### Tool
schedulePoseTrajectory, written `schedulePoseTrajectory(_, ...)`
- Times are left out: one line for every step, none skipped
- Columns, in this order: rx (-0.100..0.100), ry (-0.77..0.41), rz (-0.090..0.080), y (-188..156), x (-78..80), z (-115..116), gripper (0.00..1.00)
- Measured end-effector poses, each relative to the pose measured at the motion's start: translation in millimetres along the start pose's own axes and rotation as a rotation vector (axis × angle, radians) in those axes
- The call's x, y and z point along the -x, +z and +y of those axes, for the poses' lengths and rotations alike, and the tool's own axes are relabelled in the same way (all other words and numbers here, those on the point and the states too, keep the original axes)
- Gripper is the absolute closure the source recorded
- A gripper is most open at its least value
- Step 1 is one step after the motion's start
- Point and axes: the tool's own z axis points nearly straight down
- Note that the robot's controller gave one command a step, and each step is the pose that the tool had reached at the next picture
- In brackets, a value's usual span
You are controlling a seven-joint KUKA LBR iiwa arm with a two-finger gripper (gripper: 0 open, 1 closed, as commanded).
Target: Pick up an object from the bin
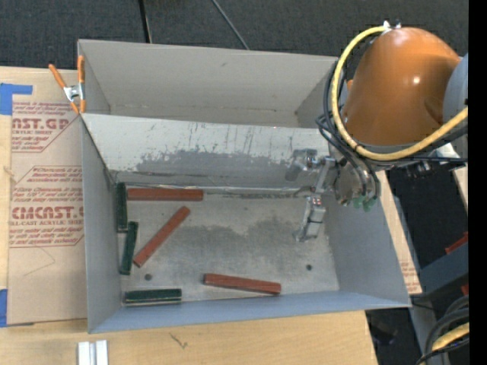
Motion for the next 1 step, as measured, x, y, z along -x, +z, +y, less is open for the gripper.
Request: schedulePoseTrajectory(0.0, 0.0, 0.0, 0.0, 0.0, 0.0, 0.0)
